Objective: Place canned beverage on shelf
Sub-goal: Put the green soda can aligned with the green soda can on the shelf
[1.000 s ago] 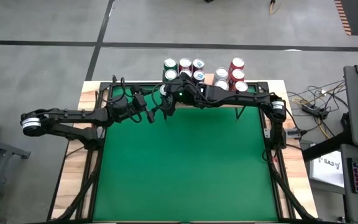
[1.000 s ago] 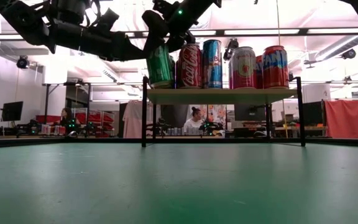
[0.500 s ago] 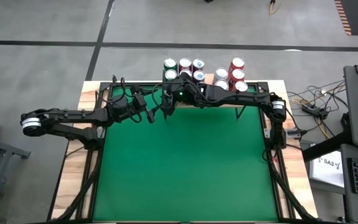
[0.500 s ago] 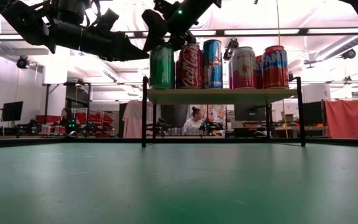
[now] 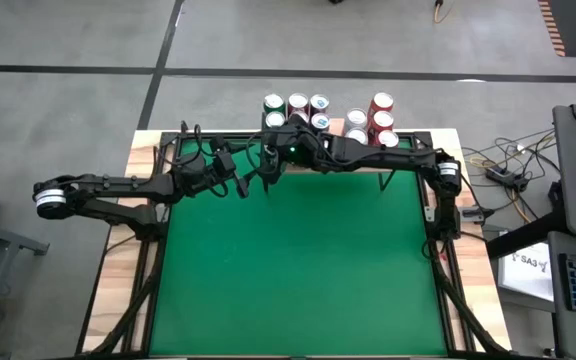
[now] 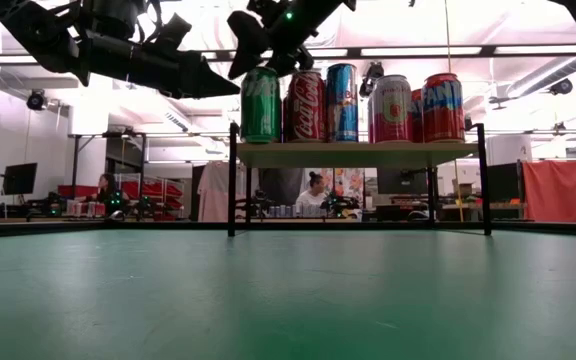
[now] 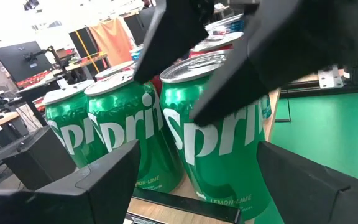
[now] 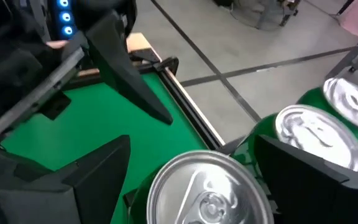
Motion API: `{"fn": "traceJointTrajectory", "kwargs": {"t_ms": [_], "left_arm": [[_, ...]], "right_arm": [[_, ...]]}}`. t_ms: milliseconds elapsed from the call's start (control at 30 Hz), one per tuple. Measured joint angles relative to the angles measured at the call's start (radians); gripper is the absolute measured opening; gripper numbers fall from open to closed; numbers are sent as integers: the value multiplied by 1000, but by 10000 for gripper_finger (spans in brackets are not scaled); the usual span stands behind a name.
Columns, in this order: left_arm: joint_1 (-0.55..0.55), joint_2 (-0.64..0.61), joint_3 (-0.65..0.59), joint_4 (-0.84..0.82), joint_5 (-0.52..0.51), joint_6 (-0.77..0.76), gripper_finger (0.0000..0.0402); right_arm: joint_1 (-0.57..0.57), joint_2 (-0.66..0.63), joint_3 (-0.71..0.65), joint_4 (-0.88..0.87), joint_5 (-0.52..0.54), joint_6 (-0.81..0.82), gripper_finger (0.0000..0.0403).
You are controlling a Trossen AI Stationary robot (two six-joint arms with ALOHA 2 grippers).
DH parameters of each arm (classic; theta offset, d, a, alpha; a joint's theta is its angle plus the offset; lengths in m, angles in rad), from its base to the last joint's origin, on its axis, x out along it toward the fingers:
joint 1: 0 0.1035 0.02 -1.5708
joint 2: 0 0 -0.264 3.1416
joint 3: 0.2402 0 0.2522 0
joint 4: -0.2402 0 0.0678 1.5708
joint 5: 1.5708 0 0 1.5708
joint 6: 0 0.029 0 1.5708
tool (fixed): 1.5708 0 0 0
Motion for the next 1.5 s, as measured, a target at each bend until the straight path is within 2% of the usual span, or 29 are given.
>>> {"fn": "traceJointTrajectory", "kwargs": {"t_ms": [433, 600, 667, 733, 833, 867, 1033, 1167, 1267, 1333, 1500], "left_arm": [[-1, -3, 0, -2, 0, 0, 305], [-29, -51, -1, -34, 3, 12, 304], [-48, -84, -1, -74, 39, 32, 299], [-67, -117, -1, -111, 149, 51, 288], [-76, -140, -1, -153, 379, 78, 265], [-76, -137, -1, -152, 402, 84, 255], [-71, -65, -1, -82, 302, 89, 174], [-72, 20, 0, 38, 280, 97, 87], [-71, 81, 24, 57, 259, 97, 25], [-70, 116, 44, 57, 258, 97, 7], [-68, 198, 83, 59, 179, 98, 16]], "right_arm": [[18, -95, 0, 19, -2, -20, 331], [54, -158, 0, -7, -8, -56, 327], [70, -194, 0, -37, -8, -65, 327], [85, -229, 0, -80, -9, -69, 327], [103, -270, 0, -168, -17, -78, 327], [108, -279, 0, -192, -24, -77, 327], [134, -301, 0, -246, -35, -87, 327], [145, -301, 0, -268, -36, -107, 327], [145, -301, 0, -281, -35, -112, 327], [145, -301, 0, -283, -34, -110, 327], [145, -301, 0, -295, -35, -104, 326]]}}
